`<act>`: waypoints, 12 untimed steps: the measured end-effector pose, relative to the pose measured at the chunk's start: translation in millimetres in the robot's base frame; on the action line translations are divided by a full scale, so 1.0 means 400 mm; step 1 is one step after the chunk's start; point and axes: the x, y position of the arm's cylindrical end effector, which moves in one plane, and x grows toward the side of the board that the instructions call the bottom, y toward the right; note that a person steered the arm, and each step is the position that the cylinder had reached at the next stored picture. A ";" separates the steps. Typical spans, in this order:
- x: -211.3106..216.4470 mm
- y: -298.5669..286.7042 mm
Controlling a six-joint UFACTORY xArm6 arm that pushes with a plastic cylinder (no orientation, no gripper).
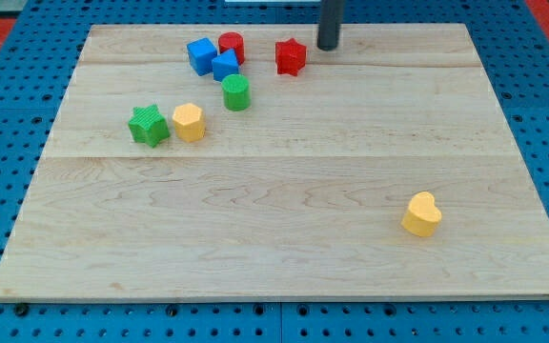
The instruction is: Move the red star diagonally top left to the yellow heart
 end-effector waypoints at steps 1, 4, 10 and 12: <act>0.143 -0.166; 0.193 -0.048; 0.639 -0.074; 0.704 -0.032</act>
